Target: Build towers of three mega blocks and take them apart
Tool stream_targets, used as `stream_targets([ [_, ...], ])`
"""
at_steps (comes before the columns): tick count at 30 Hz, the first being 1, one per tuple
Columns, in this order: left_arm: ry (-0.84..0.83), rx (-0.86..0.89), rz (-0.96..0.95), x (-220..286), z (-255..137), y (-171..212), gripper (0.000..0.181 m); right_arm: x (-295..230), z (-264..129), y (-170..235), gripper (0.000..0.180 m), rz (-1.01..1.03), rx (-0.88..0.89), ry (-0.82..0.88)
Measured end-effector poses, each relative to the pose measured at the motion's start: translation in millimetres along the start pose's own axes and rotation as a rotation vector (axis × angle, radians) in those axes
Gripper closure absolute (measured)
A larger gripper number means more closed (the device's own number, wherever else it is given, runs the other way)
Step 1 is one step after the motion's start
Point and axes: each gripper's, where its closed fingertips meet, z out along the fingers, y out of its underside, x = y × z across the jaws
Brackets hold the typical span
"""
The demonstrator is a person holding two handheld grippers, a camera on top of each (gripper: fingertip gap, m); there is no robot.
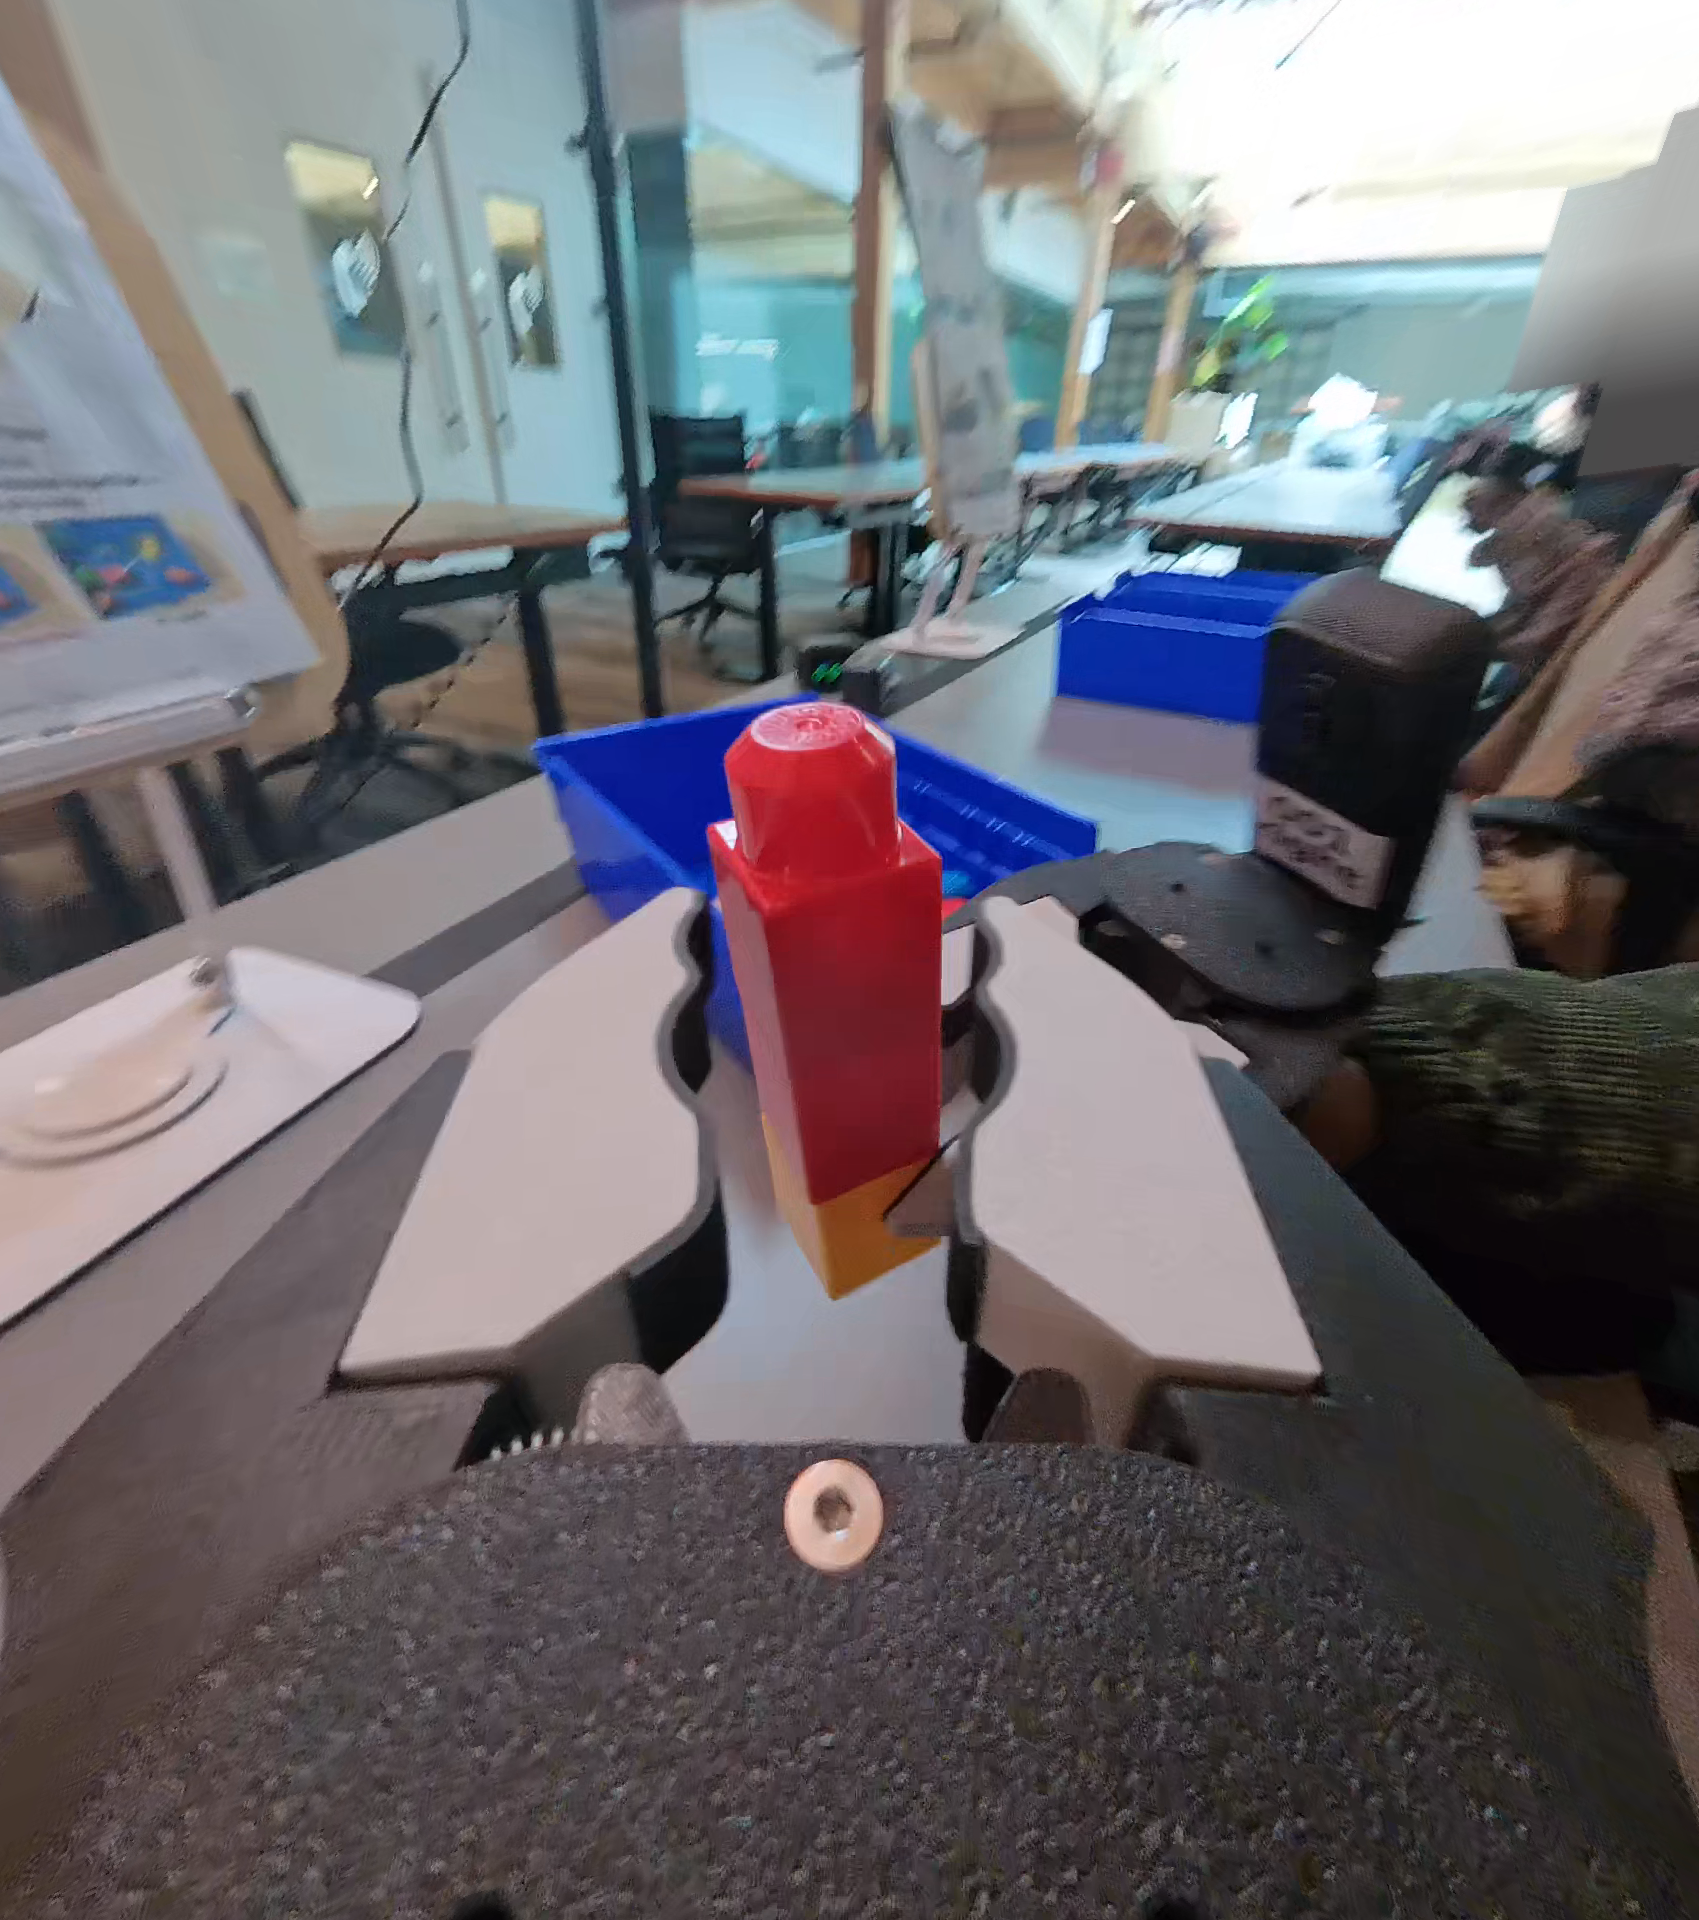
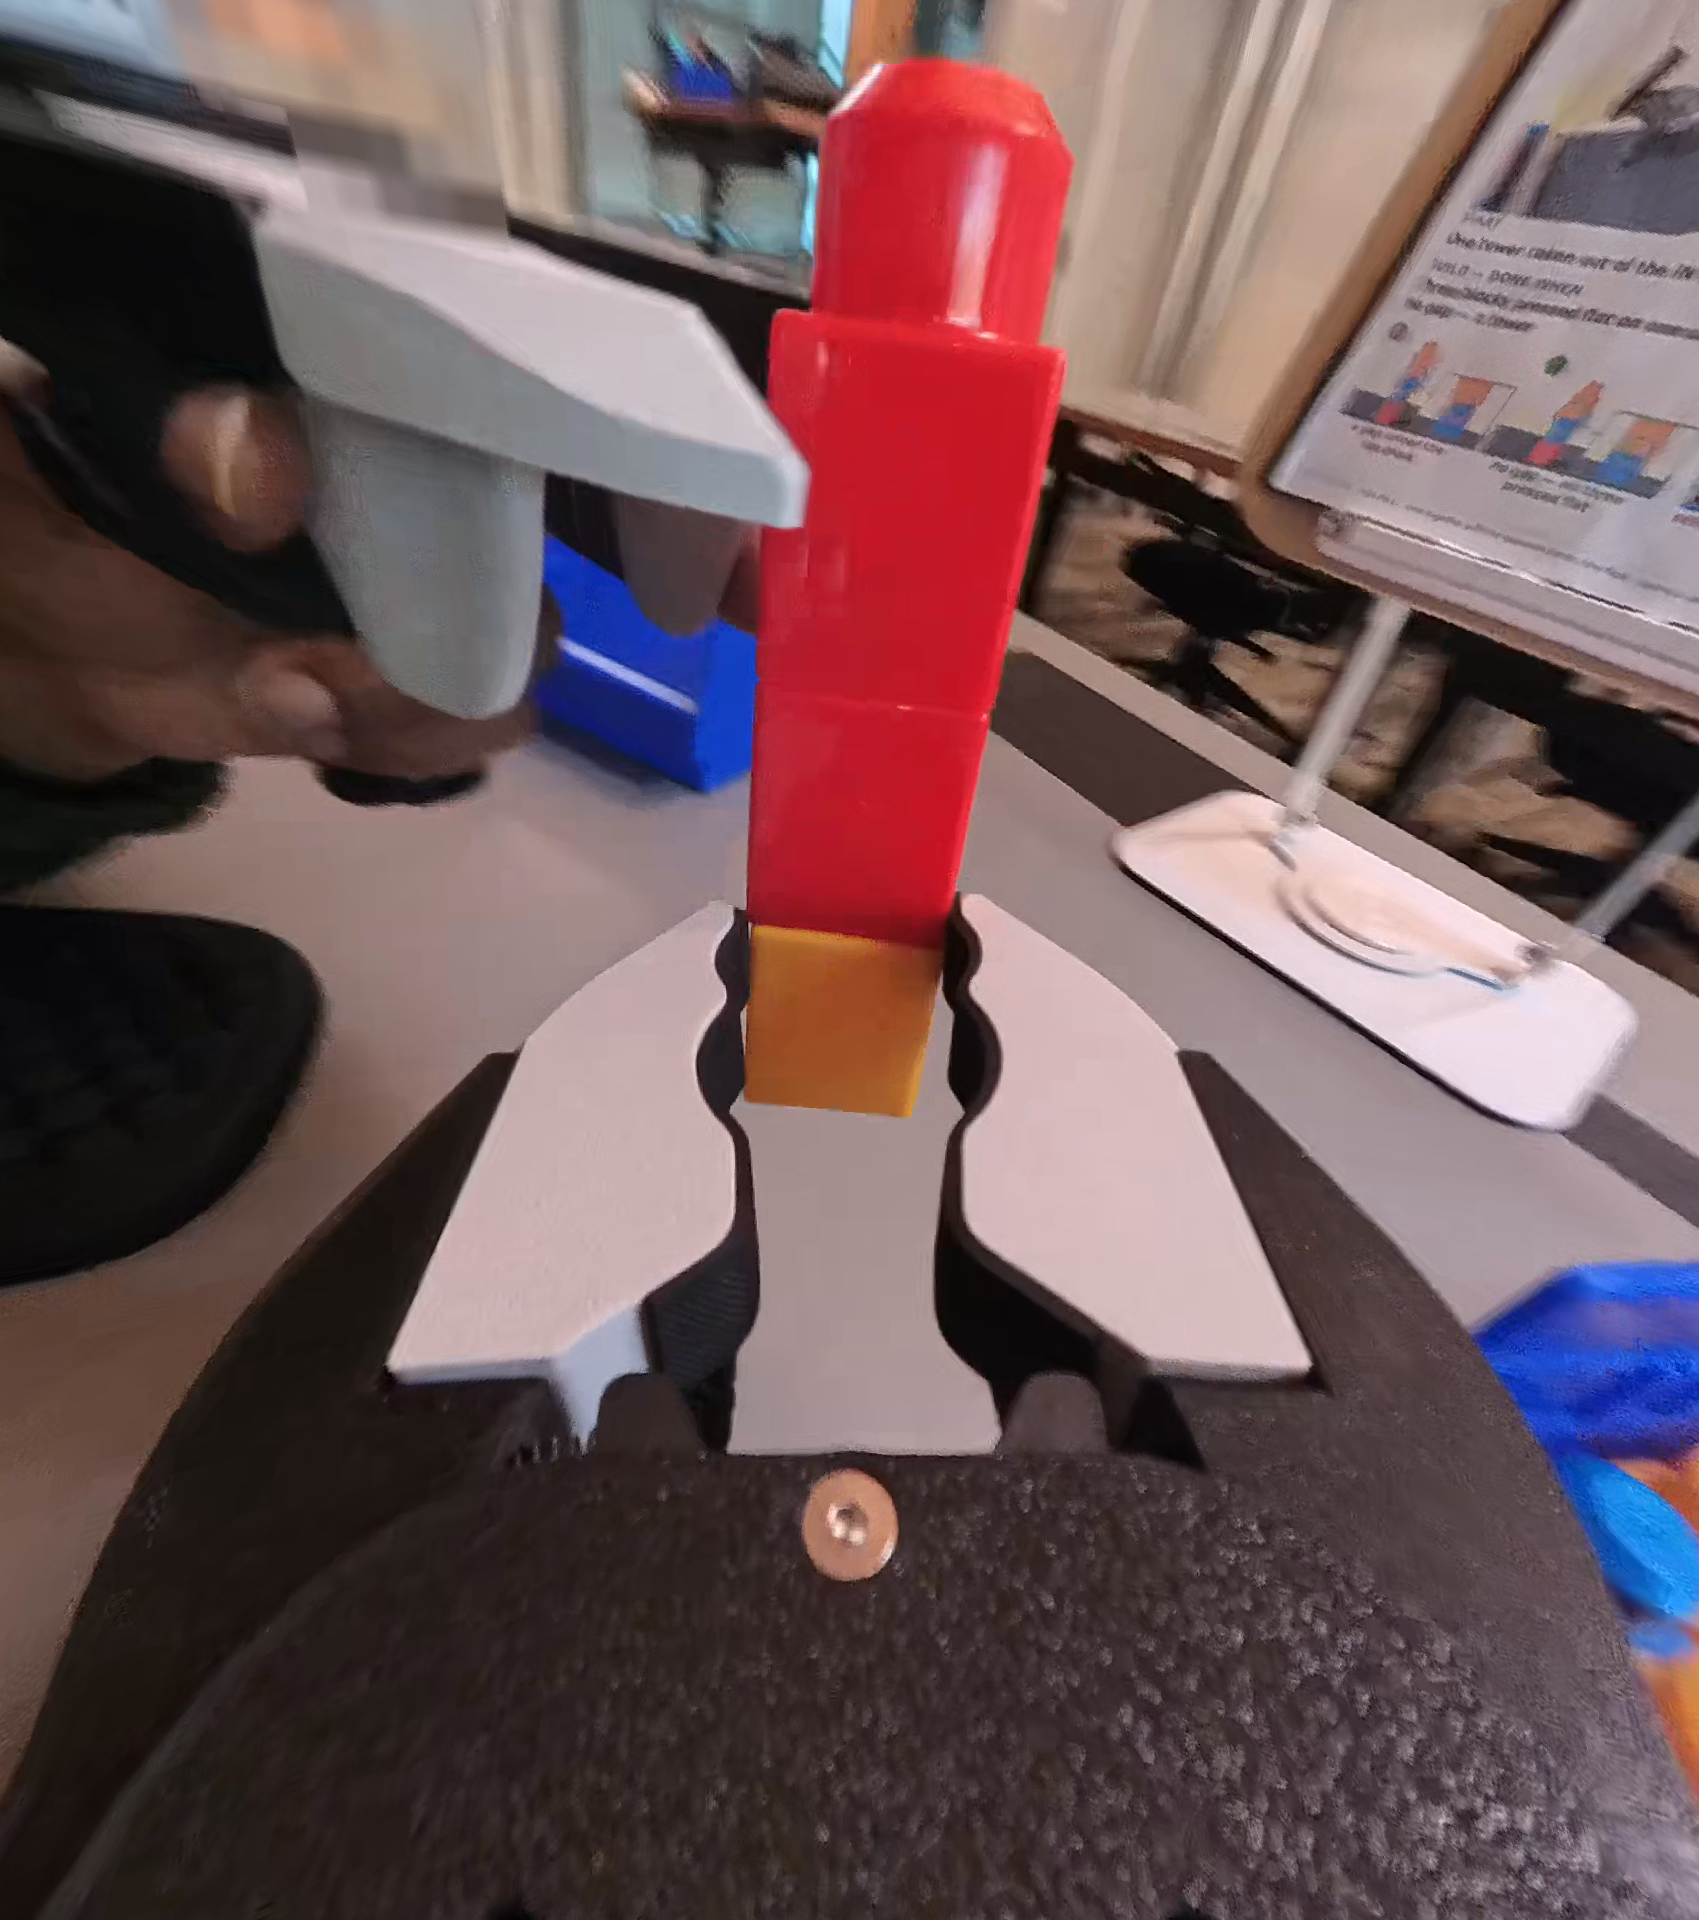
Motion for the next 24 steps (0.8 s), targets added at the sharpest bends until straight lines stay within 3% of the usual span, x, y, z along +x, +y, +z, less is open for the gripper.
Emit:
stream_targets([
  [2,0.084,0.051,-0.016,1,-5,-1,0.121,-7,-8,-13,0.144,0.081,0.103,-0.117],
  [6,0.290,0.040,-0.088,15,-13,18,0.113,-37,-19,-27,0.144,0.198,0.202,-0.401],
  [9,0.439,-0.055,-0.044,42,-16,38,0.132,-57,-17,-20,0.144,0.178,0.173,-0.487],
  [10,0.443,-0.080,0.003,47,-17,43,0.141,-59,-15,-17,0.144,0.175,0.156,-0.490],
  [13,0.372,-0.155,0.066,40,-17,49,0.144,-54,-11,-8,0.144,0.171,0.108,-0.460],
  [16,0.286,-0.297,0.161,24,-23,68,0.144,-45,-12,-6,0.134,0.145,0.067,-0.417],
  [24,0.239,-0.579,0.364,18,-39,130,0.144,-47,-22,-18,0.138,0.041,0.082,-0.411],
])
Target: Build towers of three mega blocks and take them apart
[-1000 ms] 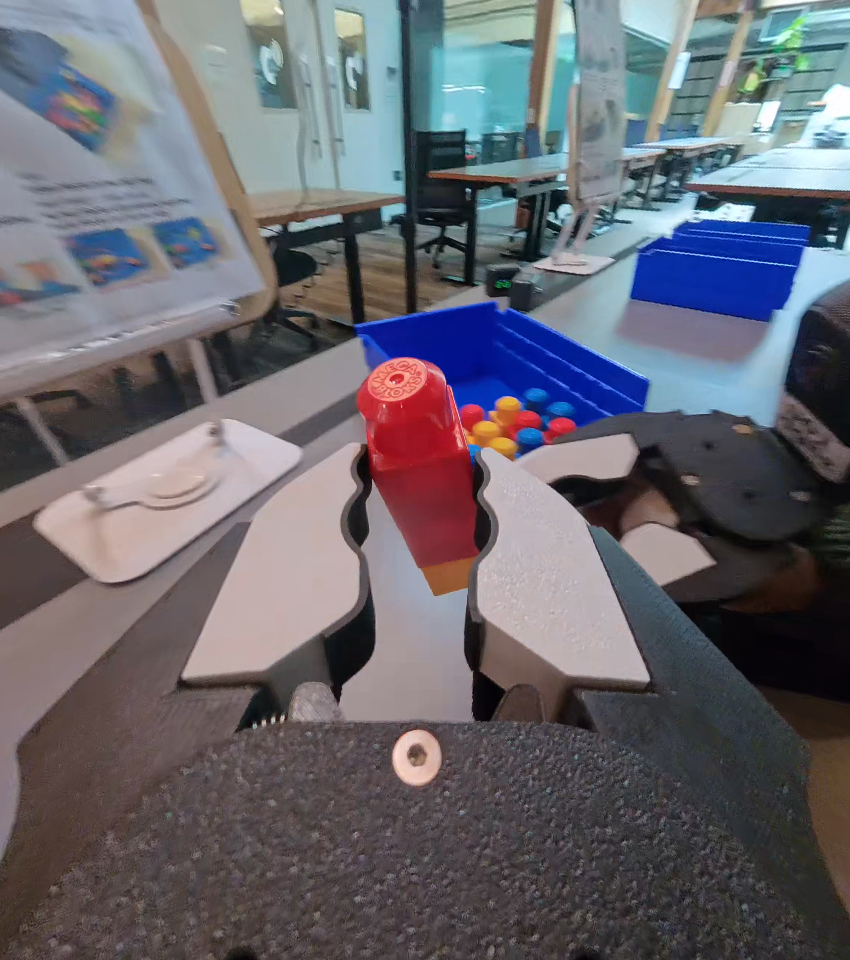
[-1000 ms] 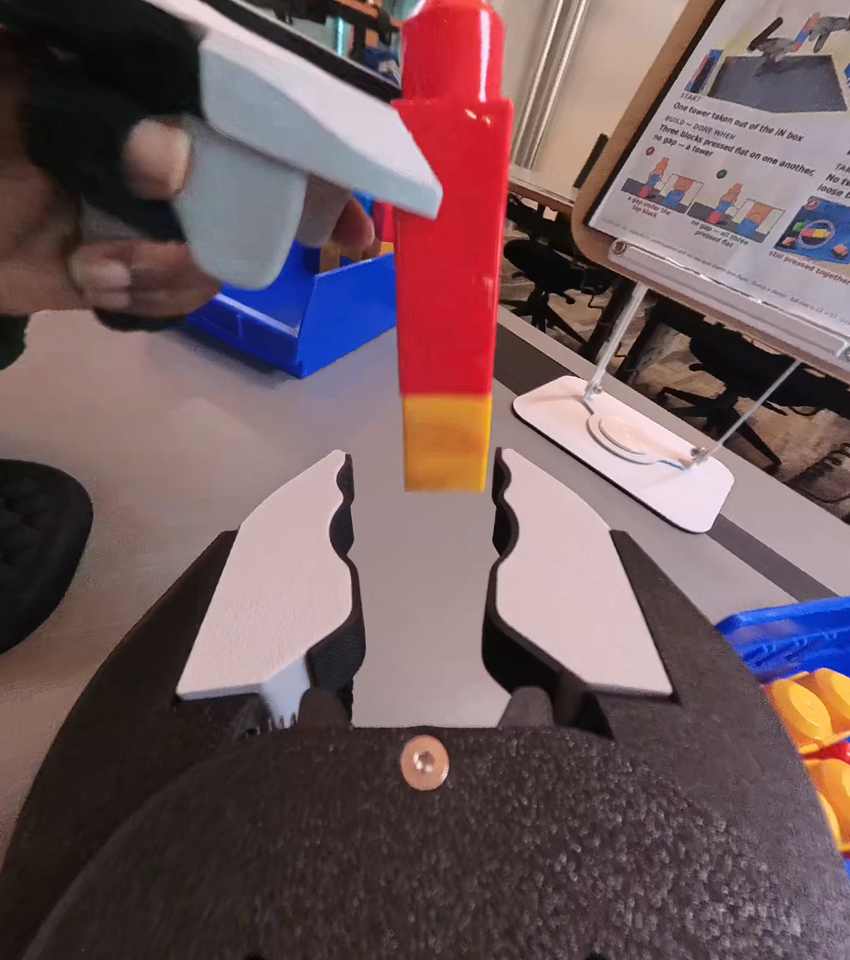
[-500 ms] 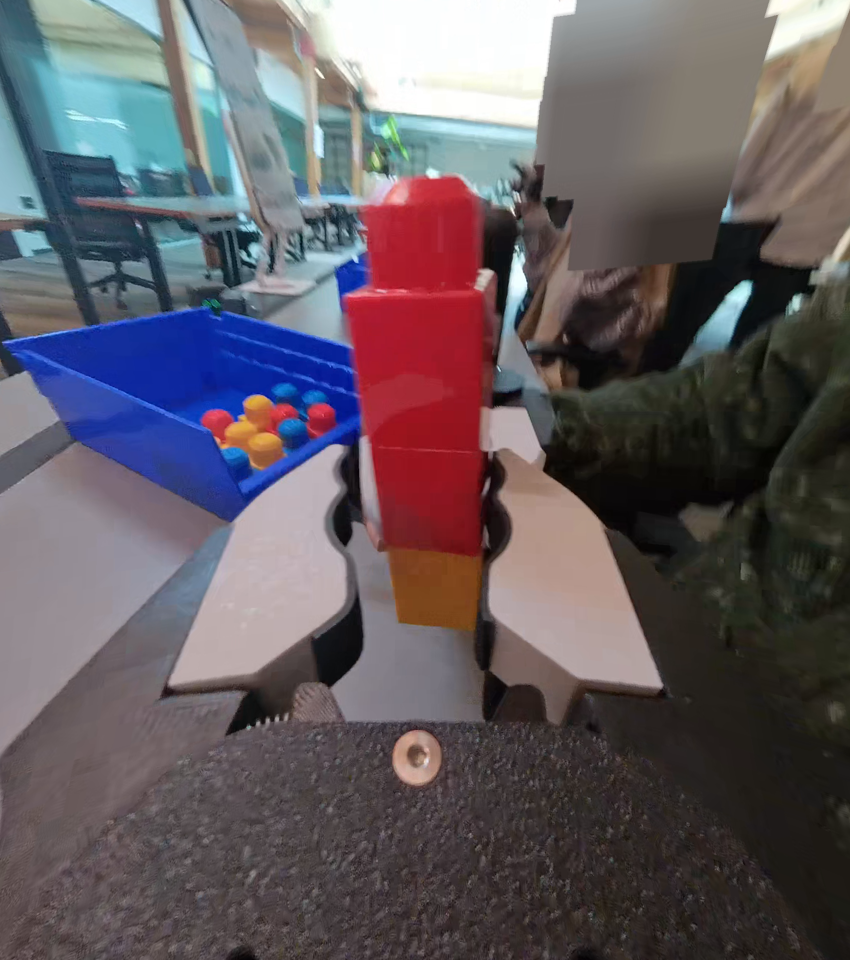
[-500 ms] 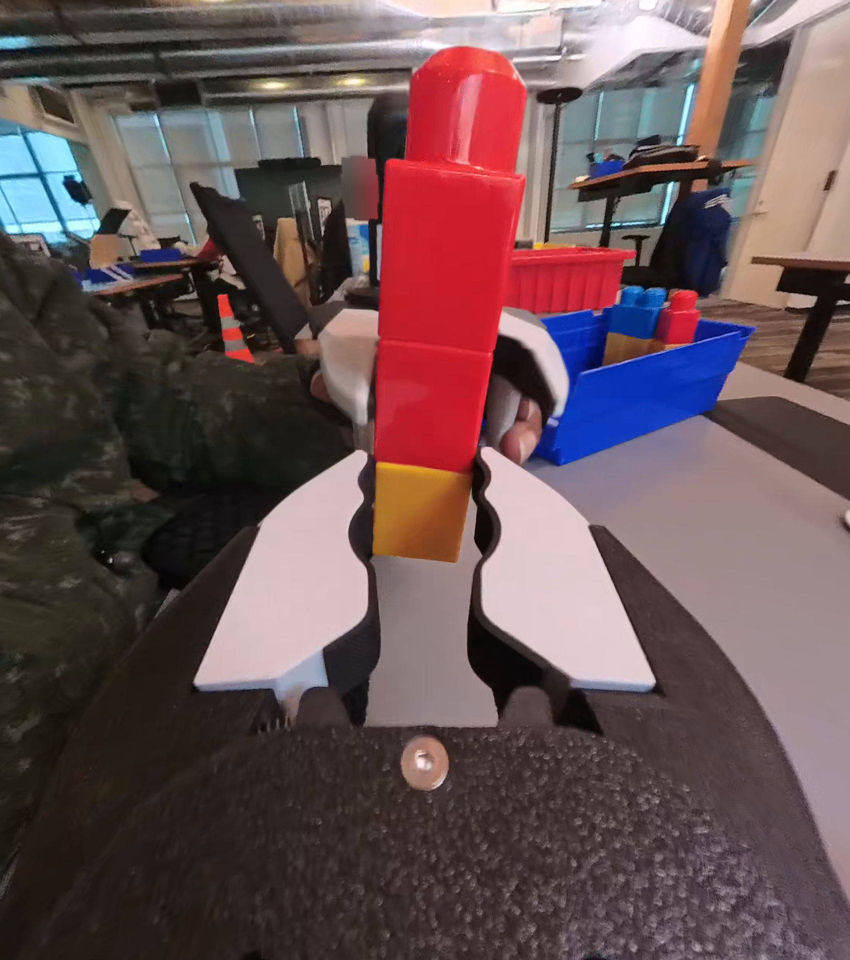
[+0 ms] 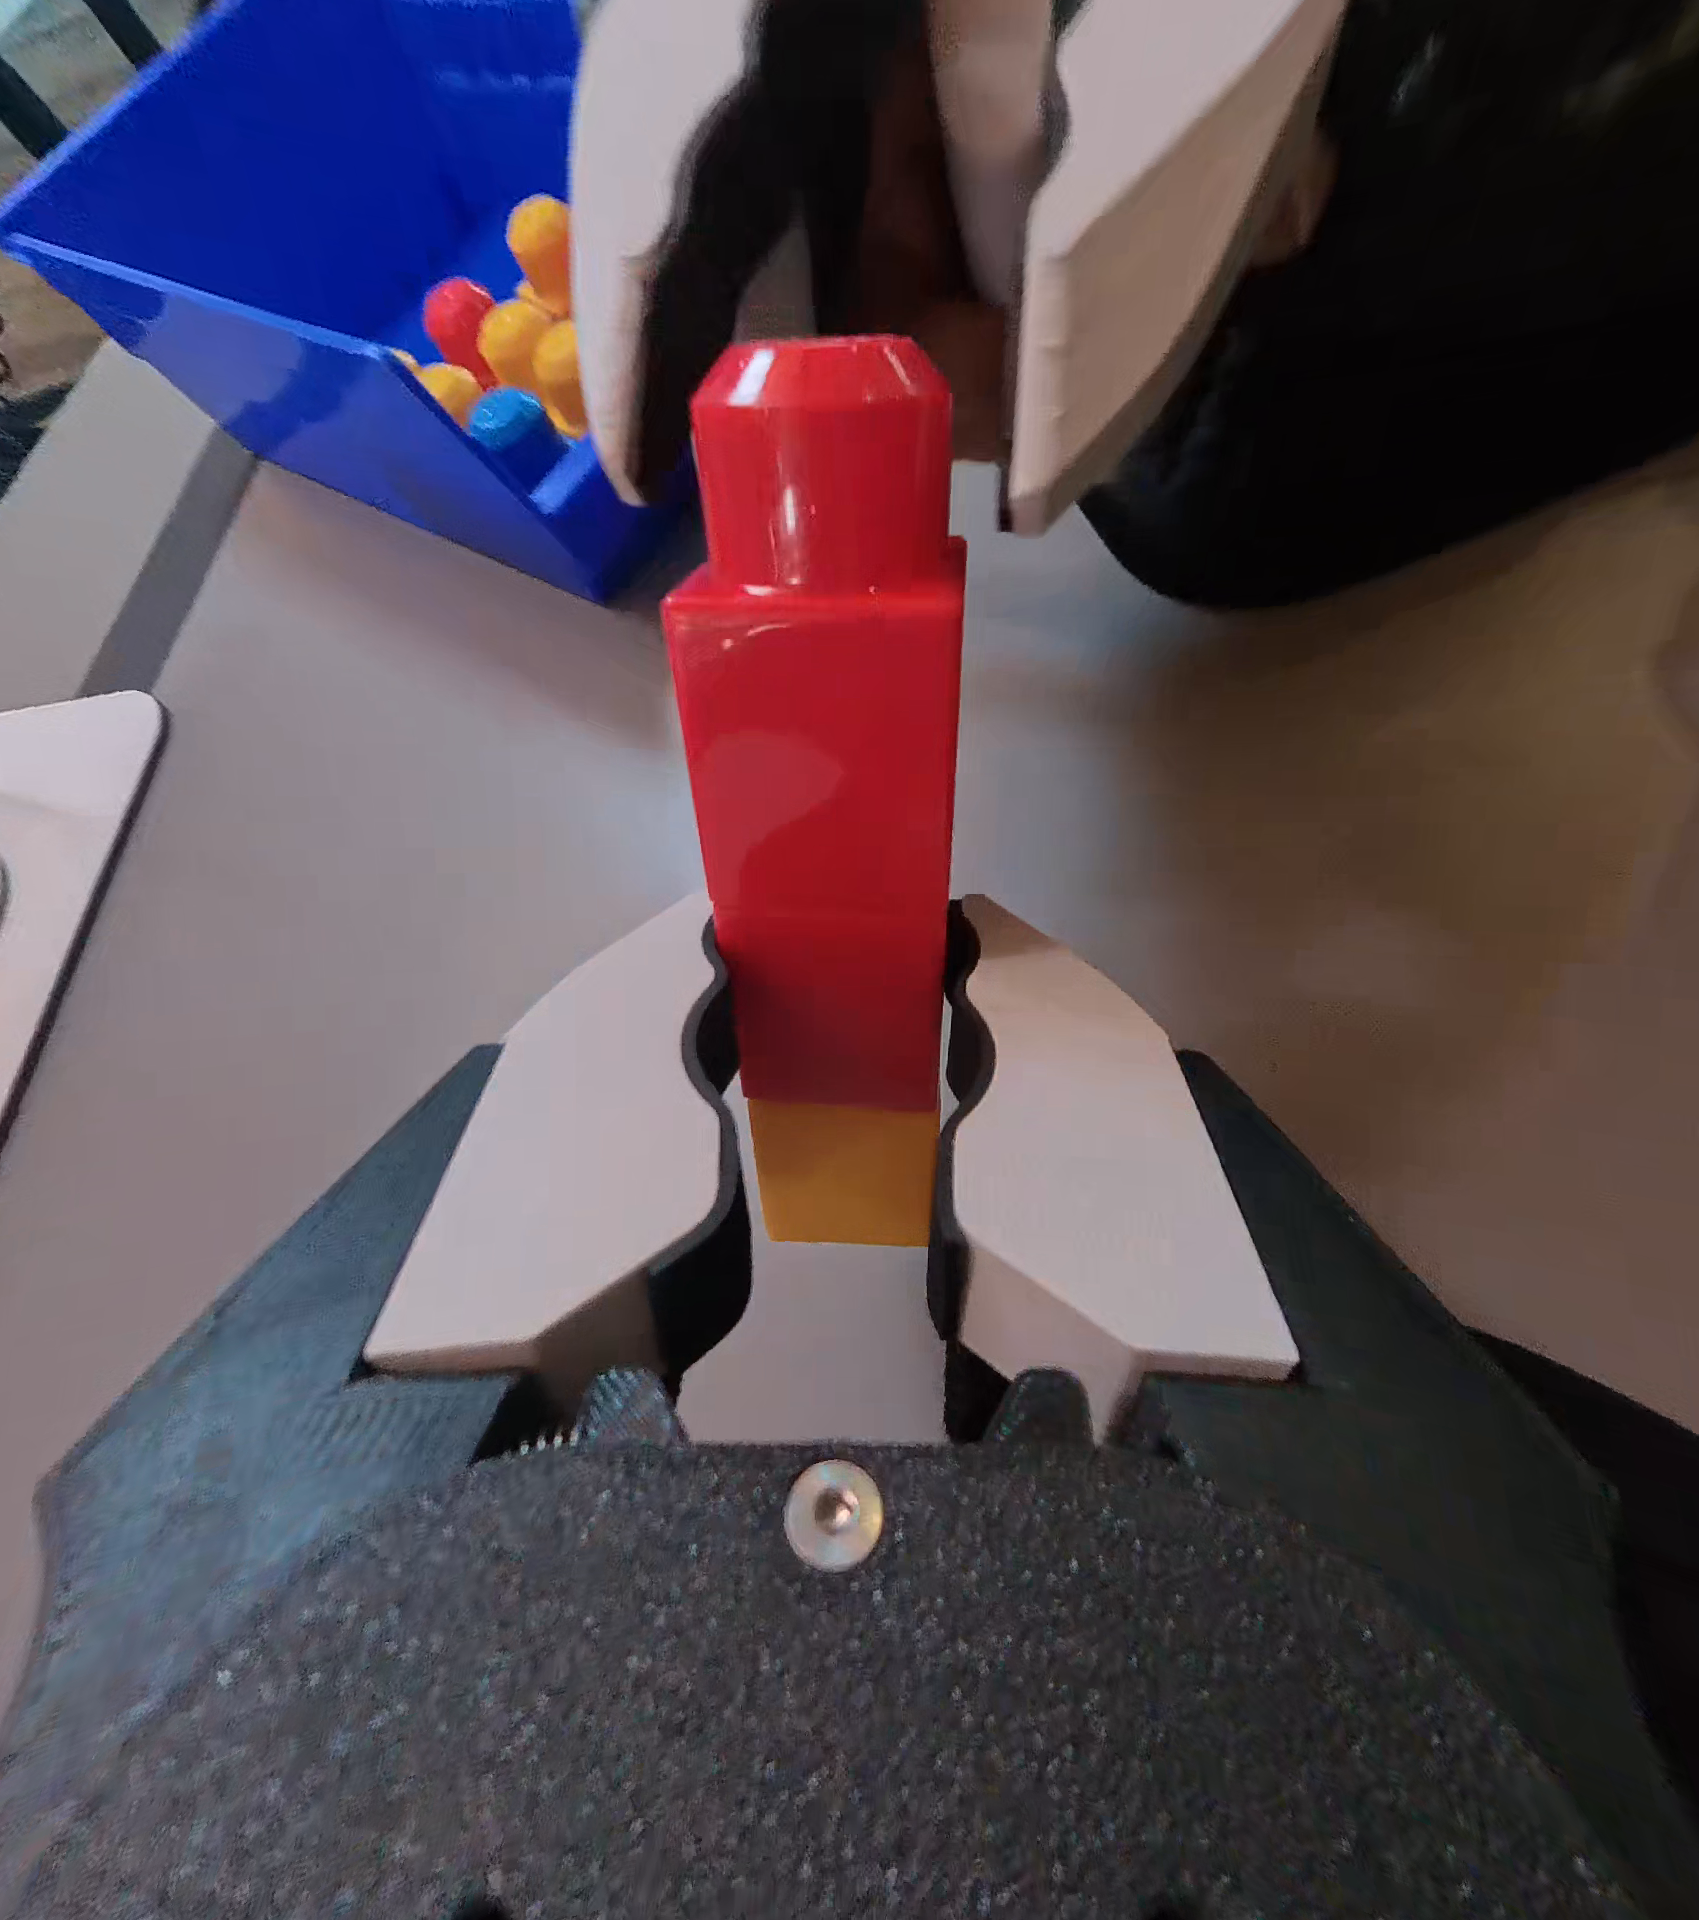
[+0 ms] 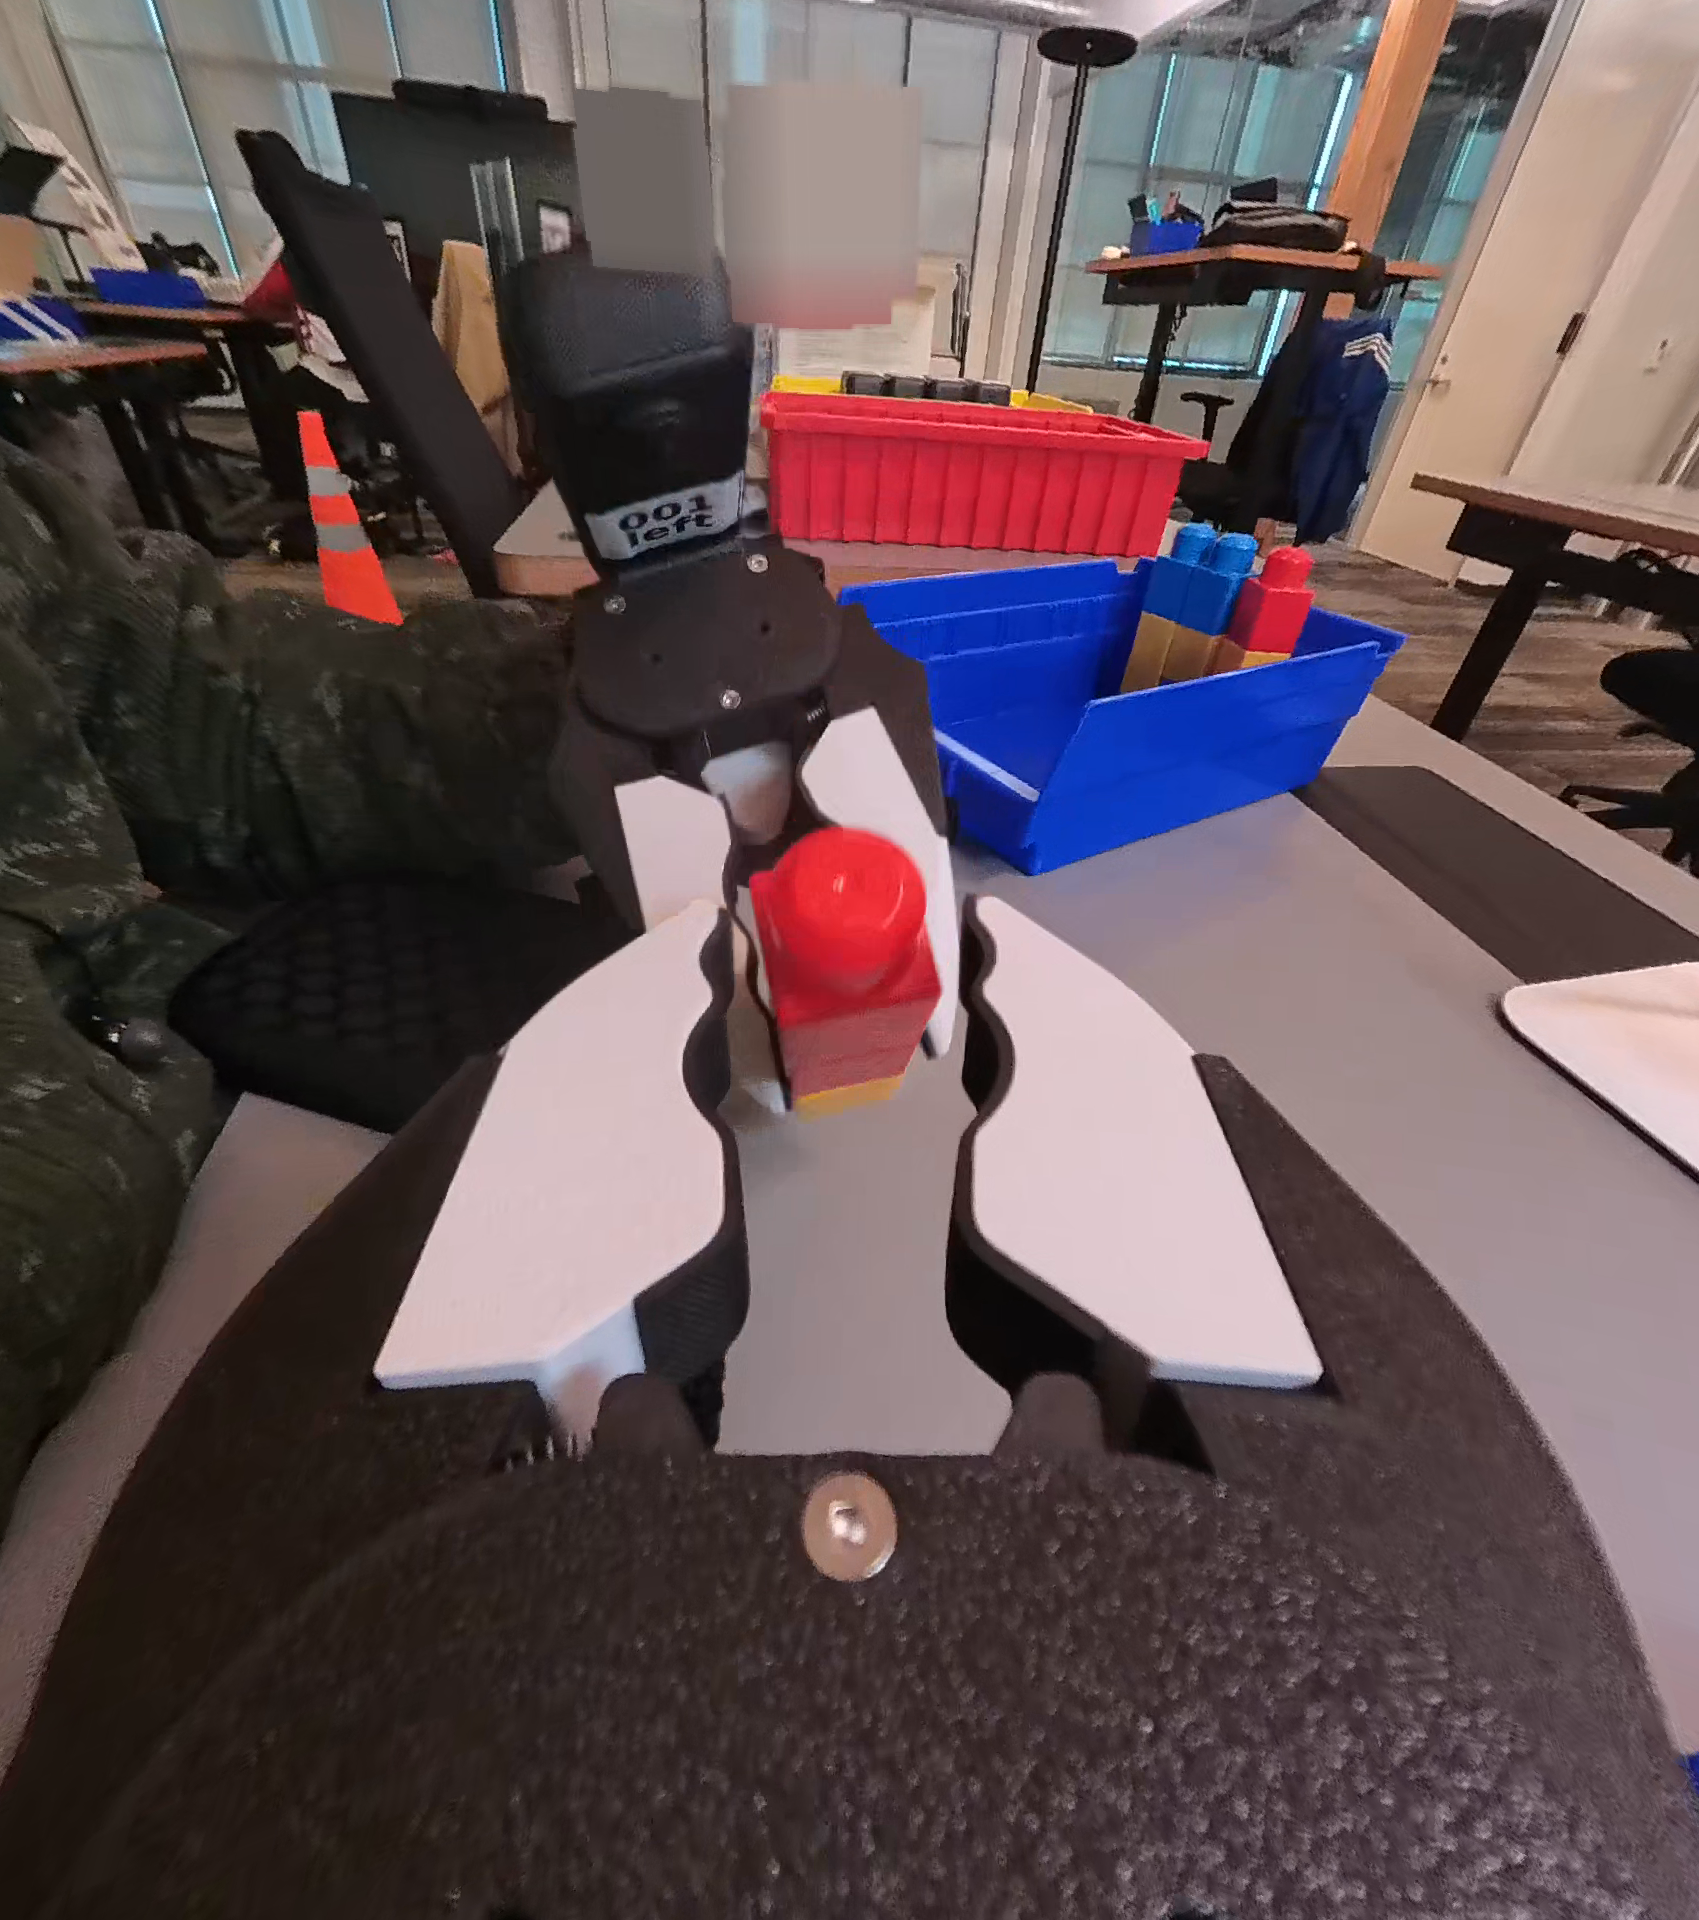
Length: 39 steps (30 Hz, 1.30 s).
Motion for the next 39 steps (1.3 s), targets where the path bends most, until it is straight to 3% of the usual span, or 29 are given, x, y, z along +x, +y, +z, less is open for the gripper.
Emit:
stream_targets([
  [3,0.011,-0.037,0.032,5,6,6,0.144,-6,3,11,0.150,-0.027,-0.062,-0.028],
  [8,0.058,0.053,-0.003,9,0,-7,0.144,-8,-2,2,0.150,-0.019,-0.072,-0.030],
  [11,0.091,0.128,-0.040,10,-10,-21,0.144,-9,-11,-15,0.150,-0.008,-0.013,-0.049],
  [13,0.053,0.032,-0.018,2,-7,1,0.144,-1,-32,-48,0.150,0.015,0.147,-0.032],
  [15,0.096,0.069,-0.102,2,-6,7,0.144,20,-69,-81,0.150,0.013,0.281,0.067],
  [18,0.057,0.115,-0.174,-14,-8,8,0.144,74,-132,-103,0.150,-0.037,0.359,0.402],
  [22,0.005,0.176,-0.222,-27,-11,3,0.144,154,-187,-79,0.150,-0.027,0.134,0.772],
  [25,-0.024,0.176,-0.215,-31,-9,5,0.145,210,-200,-41,0.150,0.087,-0.096,0.892],
  [31,-0.041,0.175,-0.200,-31,-4,9,0.145,272,-185,37,0.150,0.262,-0.508,0.974],
  [39,-0.045,0.196,-0.182,-29,-3,9,0.145,294,-164,123,0.149,0.492,-0.758,0.882],
])
